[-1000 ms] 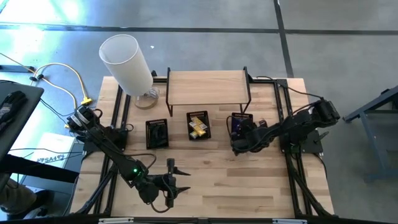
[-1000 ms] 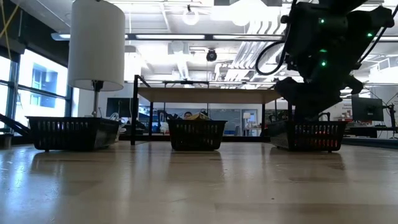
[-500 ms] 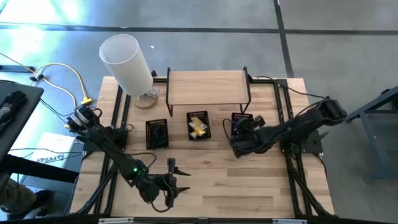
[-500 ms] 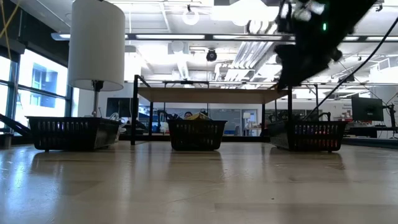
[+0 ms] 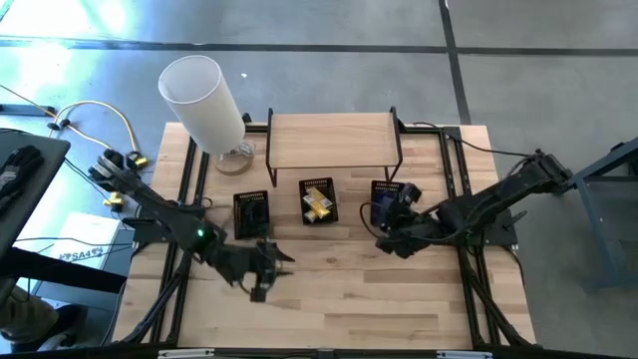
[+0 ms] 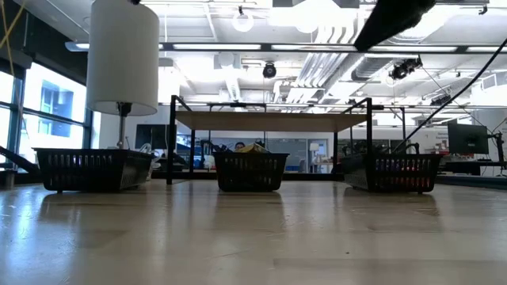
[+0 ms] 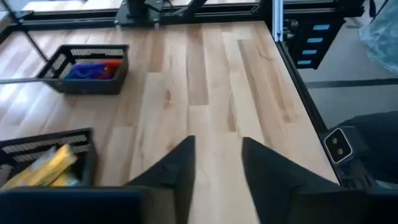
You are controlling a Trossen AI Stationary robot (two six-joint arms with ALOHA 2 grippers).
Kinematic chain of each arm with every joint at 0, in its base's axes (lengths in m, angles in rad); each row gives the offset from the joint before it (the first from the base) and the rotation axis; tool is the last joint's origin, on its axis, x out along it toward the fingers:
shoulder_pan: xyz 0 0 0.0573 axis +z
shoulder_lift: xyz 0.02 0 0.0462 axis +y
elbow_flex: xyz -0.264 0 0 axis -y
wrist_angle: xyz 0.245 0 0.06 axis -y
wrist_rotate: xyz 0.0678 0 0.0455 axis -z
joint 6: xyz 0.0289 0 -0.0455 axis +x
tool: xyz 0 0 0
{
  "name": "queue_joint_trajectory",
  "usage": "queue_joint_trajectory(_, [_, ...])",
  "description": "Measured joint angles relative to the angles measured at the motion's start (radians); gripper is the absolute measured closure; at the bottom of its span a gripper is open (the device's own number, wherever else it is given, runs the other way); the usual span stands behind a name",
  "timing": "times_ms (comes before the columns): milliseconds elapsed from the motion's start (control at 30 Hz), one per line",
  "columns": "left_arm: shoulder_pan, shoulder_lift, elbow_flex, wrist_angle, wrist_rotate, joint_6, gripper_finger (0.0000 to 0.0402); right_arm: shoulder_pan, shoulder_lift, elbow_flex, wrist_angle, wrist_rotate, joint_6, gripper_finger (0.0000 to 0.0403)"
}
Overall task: Pick & Place Office Desk Supplies
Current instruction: Put the left black bin on the shelf
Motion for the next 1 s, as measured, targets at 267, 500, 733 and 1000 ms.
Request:
queue_joint_trajectory(267, [0.085,-0.229,0.000,-0.187,0.019,0.087,0.0394,0.053,-0.127,0.001,-0.085,-0.083,-0.121,0.0396])
queue_joint_trajectory(500, [0.200,-0.398,0.000,-0.427,0.083,0.093,0.0401,0.085,-0.337,-0.022,-0.135,-0.145,-0.179,0.0400])
queue_joint_trajectory(733, [0.403,-0.526,-0.003,-0.502,0.324,0.228,0.0401,0.083,-0.660,-0.190,0.040,-0.171,-0.306,0.0401])
queue_joint_trajectory(1000, [0.642,-0.679,-0.051,-0.518,0.551,0.320,0.0401,0.083,-1.030,-0.446,0.389,-0.364,-0.533,0.0401])
